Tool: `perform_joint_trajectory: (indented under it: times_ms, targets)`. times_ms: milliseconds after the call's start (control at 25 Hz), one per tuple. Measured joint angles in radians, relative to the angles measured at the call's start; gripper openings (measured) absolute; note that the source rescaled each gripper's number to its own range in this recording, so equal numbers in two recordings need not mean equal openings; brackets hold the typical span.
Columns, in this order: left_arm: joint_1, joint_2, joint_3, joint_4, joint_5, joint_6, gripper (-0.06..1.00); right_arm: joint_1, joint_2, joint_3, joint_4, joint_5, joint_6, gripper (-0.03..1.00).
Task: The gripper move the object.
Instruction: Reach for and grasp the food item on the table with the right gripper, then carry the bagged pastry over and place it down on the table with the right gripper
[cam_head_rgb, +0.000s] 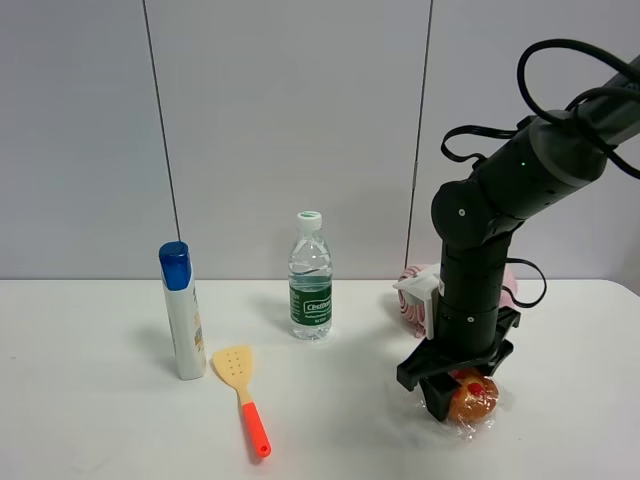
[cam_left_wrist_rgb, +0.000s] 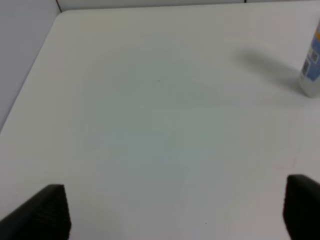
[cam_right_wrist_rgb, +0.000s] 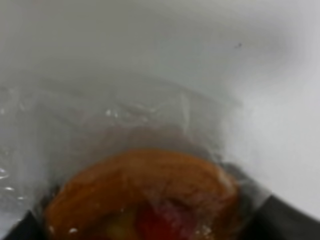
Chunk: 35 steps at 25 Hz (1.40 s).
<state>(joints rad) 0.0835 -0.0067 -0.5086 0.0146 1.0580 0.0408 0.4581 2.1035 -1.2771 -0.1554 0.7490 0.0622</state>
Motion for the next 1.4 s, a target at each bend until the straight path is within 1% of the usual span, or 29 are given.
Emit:
perform_joint_trajectory:
  times_ms: [120, 200, 240, 360, 520, 640, 720, 840, 920, 1000, 1080, 1240, 1400]
  targets:
    - [0.0, 0.0, 0.0, 0.0, 0.0, 0.0, 1.0, 0.0, 0.0, -0.001, 0.011, 0.005, 0.002, 0.0]
    - [0.0, 0.0, 0.0, 0.0, 0.0, 0.0, 1.0, 0.0, -0.001, -0.007, 0.023, 0.026, 0.002, 0.0]
    - [0.0, 0.0, 0.0, 0.0, 0.0, 0.0, 1.0, 0.0, -0.005, -0.011, 0.037, 0.043, 0.0, 0.0]
    - [0.0, 0.0, 0.0, 0.0, 0.0, 0.0, 1.0, 0.003, -0.032, -0.053, 0.077, 0.145, -0.031, 0.0]
    - [0.0, 0.0, 0.0, 0.0, 0.0, 0.0, 1.0, 0.057, -0.125, -0.189, 0.15, 0.289, -0.109, 0.0]
    - [0.0, 0.0, 0.0, 0.0, 0.0, 0.0, 1.0, 0.136, -0.165, -0.362, 0.211, 0.403, -0.177, 0.0]
    - [0.0, 0.0, 0.0, 0.0, 0.0, 0.0, 1.0, 0.202, -0.167, -0.474, 0.236, 0.443, -0.204, 0.0]
    - [0.0, 0.0, 0.0, 0.0, 0.0, 0.0, 1.0, 0.284, -0.154, -0.639, 0.254, 0.456, -0.223, 0.0]
    - [0.0, 0.0, 0.0, 0.0, 0.0, 0.0, 1.0, 0.323, -0.128, -0.738, 0.259, 0.457, -0.227, 0.0]
    - [0.0, 0.0, 0.0, 0.0, 0.0, 0.0, 1.0, 0.358, -0.093, -0.802, 0.259, 0.458, -0.229, 0.0]
    - [0.0, 0.0, 0.0, 0.0, 0.0, 0.0, 1.0, 0.388, -0.054, -0.831, 0.265, 0.458, -0.248, 0.0]
    - [0.0, 0.0, 0.0, 0.0, 0.0, 0.0, 1.0, 0.45, 0.023, -0.838, 0.309, 0.465, -0.282, 0.0]
    - [0.0, 0.0, 0.0, 0.0, 0.0, 0.0, 1.0, 0.505, 0.096, -0.84, 0.312, 0.471, -0.323, 0.0]
